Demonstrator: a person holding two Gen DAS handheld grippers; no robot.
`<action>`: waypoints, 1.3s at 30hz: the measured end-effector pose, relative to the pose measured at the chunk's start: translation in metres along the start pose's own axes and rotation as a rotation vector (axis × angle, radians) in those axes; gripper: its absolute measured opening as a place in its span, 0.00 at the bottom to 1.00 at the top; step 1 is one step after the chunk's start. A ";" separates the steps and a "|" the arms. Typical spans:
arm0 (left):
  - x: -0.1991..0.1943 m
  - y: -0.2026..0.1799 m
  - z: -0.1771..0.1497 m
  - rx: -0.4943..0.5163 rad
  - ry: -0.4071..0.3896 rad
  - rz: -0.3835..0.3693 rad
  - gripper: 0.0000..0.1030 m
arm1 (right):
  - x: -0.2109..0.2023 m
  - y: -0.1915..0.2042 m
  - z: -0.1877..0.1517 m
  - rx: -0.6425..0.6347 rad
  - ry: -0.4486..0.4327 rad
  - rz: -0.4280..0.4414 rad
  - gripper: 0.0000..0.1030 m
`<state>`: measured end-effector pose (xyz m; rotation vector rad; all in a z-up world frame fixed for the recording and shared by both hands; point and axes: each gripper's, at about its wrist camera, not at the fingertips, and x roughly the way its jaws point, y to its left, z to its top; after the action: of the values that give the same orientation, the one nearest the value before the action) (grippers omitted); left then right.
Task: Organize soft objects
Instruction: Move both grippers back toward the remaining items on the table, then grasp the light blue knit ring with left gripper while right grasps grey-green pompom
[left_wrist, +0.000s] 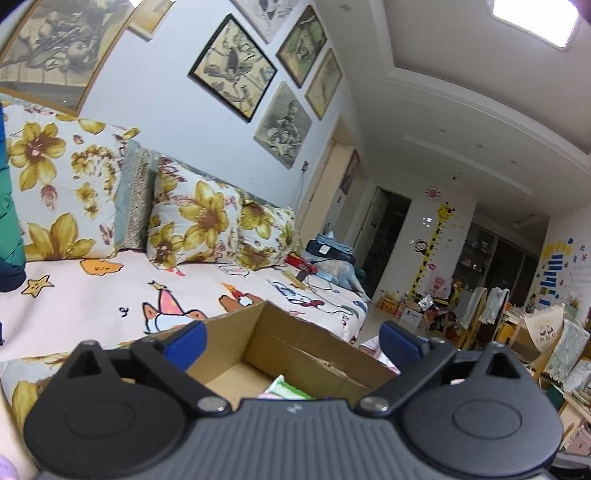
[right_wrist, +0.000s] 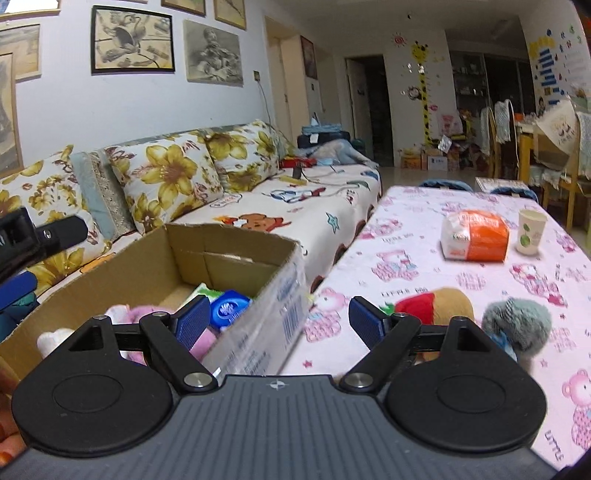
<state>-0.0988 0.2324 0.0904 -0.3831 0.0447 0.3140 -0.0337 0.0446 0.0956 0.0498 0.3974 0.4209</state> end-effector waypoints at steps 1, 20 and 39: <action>-0.001 -0.003 -0.001 0.012 -0.002 -0.007 0.97 | -0.002 -0.001 -0.001 0.007 0.001 0.000 0.99; -0.006 -0.047 -0.018 0.155 0.016 -0.136 0.99 | -0.019 -0.020 -0.015 0.073 -0.015 -0.080 1.00; -0.008 -0.094 -0.044 0.304 0.039 -0.241 0.99 | -0.018 -0.054 -0.025 0.207 -0.020 -0.182 1.00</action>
<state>-0.0763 0.1308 0.0848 -0.0902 0.0826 0.0590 -0.0377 -0.0135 0.0723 0.2175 0.4205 0.1987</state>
